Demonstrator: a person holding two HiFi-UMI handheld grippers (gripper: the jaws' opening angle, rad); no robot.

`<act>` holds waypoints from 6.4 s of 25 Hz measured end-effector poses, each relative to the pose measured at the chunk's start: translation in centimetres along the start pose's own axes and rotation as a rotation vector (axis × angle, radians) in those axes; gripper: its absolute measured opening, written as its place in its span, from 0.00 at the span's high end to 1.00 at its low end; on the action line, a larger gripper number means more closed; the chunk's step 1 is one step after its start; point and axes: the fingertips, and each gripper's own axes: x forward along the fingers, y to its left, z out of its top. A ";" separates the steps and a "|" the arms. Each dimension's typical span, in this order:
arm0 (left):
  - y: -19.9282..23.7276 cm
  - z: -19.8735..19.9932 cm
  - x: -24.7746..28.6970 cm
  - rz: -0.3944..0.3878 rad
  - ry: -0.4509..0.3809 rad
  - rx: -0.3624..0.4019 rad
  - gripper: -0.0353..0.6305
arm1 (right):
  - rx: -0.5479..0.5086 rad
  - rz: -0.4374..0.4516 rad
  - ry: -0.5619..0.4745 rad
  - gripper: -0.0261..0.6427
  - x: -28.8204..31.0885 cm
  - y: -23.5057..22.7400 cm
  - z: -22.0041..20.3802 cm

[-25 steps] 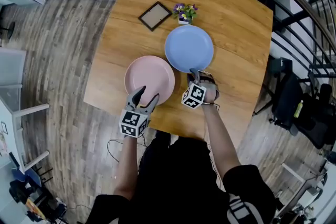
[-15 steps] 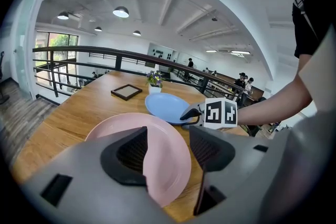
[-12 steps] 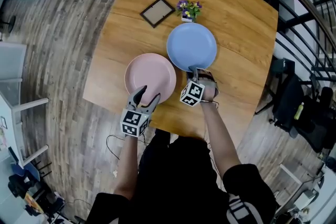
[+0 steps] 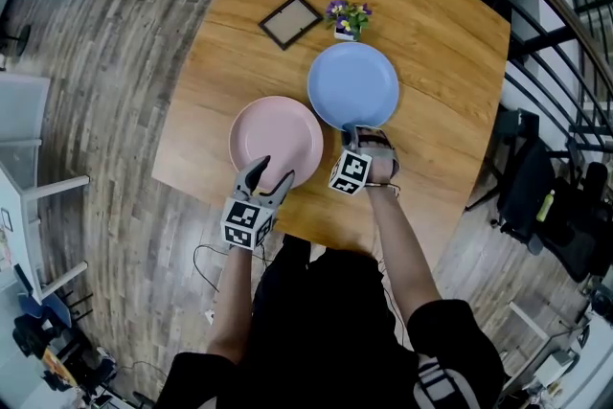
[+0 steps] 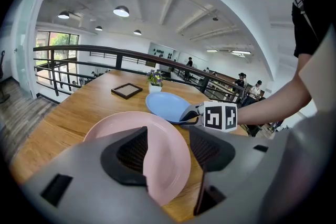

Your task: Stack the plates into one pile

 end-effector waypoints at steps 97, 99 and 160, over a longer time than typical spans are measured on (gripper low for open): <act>3.3 -6.1 -19.6 0.142 -0.122 -0.011 0.56 | -0.263 0.011 -0.100 0.92 -9.3 13.6 15.8; 3.3 -6.2 -19.9 0.147 -0.125 -0.011 0.56 | -0.271 0.016 -0.103 0.92 -9.3 13.9 16.0; -2.3 -4.4 -21.5 -0.015 -0.203 0.068 0.78 | 0.463 0.012 -0.209 0.95 -17.4 14.8 8.3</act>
